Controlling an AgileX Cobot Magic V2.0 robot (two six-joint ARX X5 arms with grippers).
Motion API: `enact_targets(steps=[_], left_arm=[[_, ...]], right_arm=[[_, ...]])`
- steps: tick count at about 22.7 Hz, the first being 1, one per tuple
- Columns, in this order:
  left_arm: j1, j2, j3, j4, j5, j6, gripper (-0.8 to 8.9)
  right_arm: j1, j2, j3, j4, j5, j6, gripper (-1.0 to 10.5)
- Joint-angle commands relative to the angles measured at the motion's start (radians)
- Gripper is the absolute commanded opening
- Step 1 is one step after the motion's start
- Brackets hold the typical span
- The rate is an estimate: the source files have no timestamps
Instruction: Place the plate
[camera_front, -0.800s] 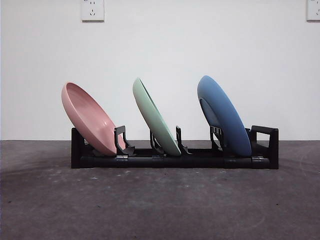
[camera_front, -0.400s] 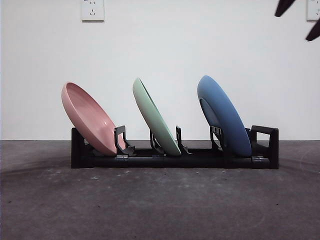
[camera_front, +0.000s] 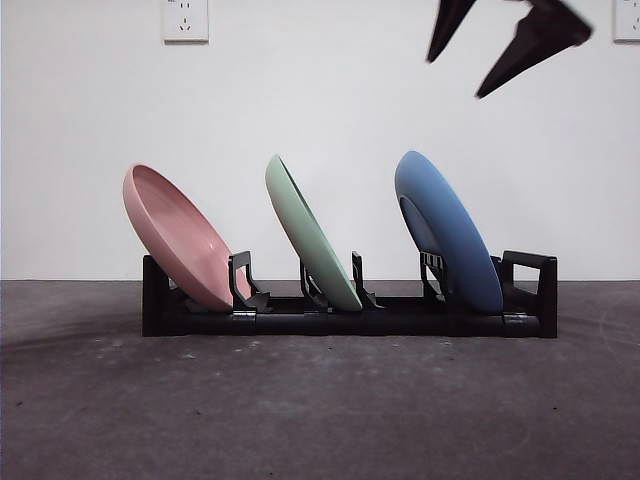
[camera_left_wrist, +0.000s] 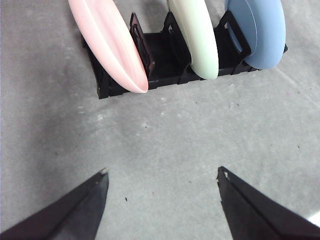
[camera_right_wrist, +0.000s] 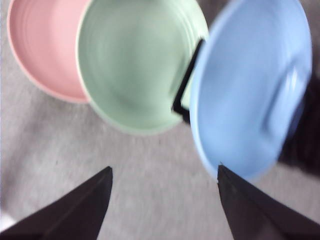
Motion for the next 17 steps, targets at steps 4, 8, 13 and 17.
enact_targets(steps=[4, 8, 13, 17], left_arm=[[-0.003, 0.007, 0.02, 0.013, 0.003, 0.017, 3.45], [-0.003, 0.007, 0.02, 0.013, 0.003, 0.017, 3.45], [-0.003, 0.007, 0.02, 0.013, 0.003, 0.018, 3.45], [-0.003, 0.007, 0.02, 0.014, 0.003, 0.018, 3.45]], right_arm=[[0.031, 0.165, 0.124, 0.105, 0.033, -0.003, 3.2], [0.035, 0.219, 0.126, 0.161, 0.035, 0.016, 2.8], [0.038, 0.26, 0.126, 0.169, 0.037, 0.016, 2.0], [0.038, 0.266, 0.126, 0.165, 0.04, 0.016, 0.9]])
